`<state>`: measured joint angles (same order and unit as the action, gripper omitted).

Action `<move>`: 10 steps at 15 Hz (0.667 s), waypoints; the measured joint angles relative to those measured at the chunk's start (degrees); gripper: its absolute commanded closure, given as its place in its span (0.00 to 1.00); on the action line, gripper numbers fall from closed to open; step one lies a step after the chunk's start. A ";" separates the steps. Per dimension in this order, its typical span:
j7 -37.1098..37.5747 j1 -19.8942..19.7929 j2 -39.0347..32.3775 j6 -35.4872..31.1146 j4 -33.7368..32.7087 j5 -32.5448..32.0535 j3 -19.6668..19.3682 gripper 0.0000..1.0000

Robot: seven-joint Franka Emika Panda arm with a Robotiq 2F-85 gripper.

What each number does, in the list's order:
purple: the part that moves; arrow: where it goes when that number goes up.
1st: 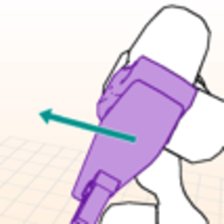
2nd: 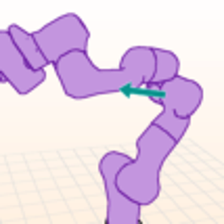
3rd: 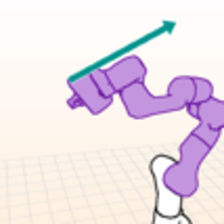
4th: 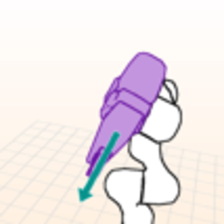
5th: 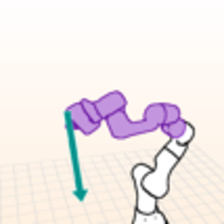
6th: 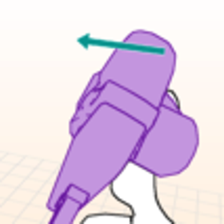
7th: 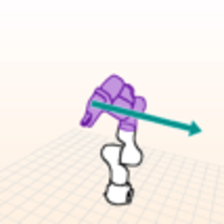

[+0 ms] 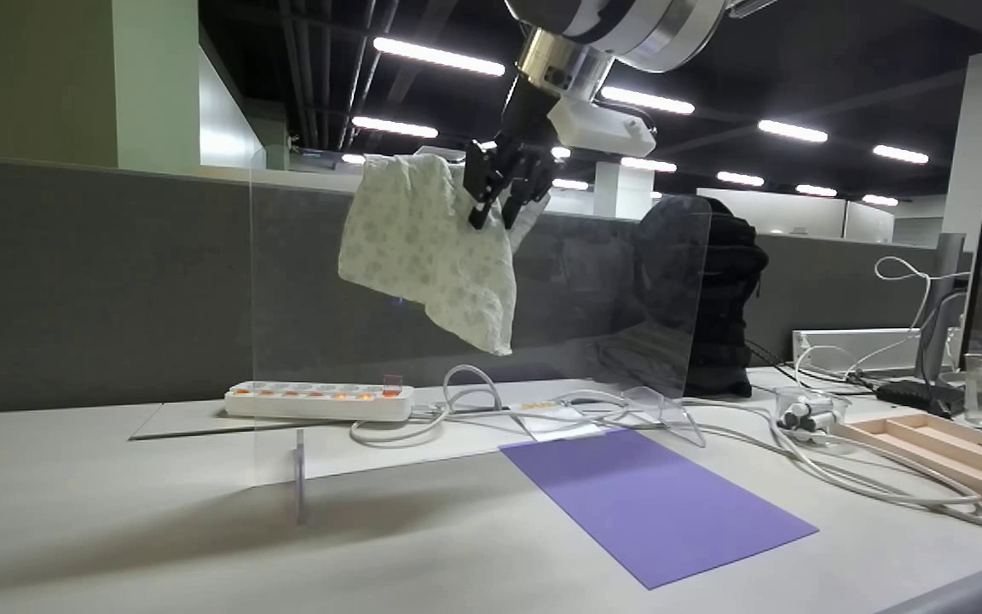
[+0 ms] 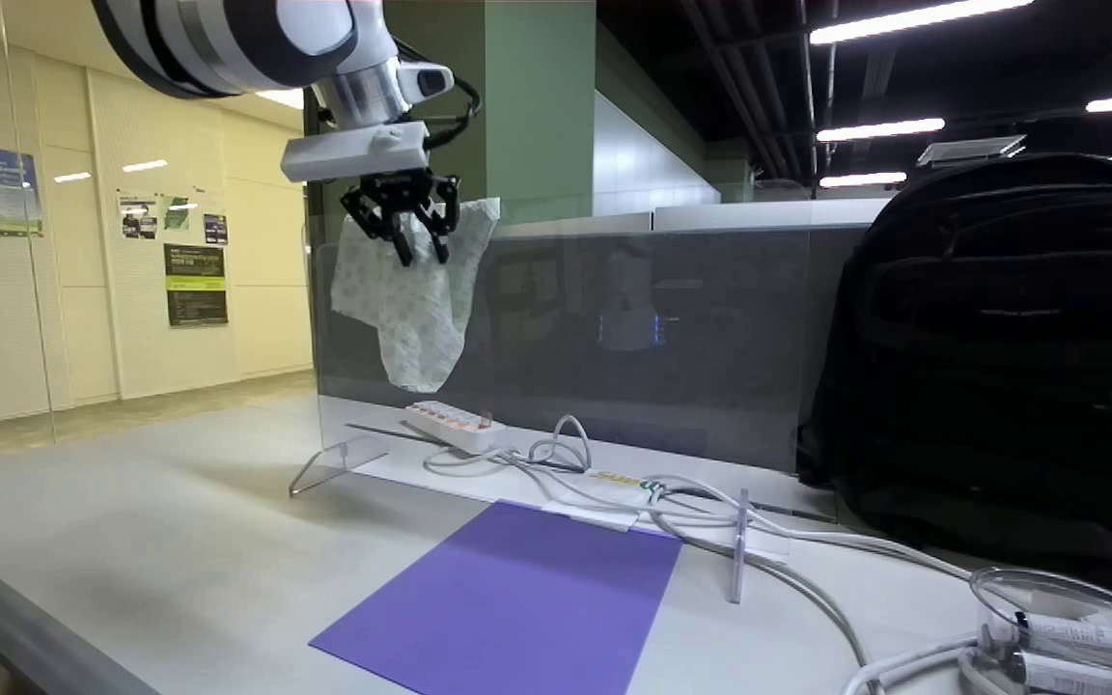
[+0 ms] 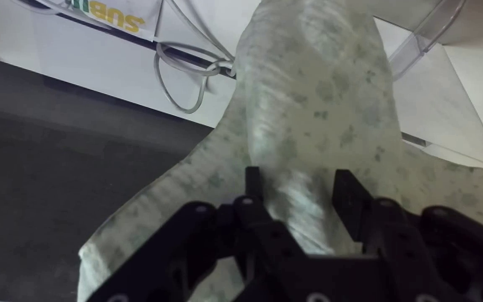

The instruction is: Take the cloth and put it on the table

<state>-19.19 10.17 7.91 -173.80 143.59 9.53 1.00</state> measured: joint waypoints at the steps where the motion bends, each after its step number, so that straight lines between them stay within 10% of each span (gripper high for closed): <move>1: -0.36 0.32 -0.09 -0.25 0.00 1.02 -0.05 0.88; 10: -6.53 2.56 0.23 6.58 0.01 9.22 -1.64 1.00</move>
<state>-25.72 12.73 8.13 -167.22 143.60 18.75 -0.64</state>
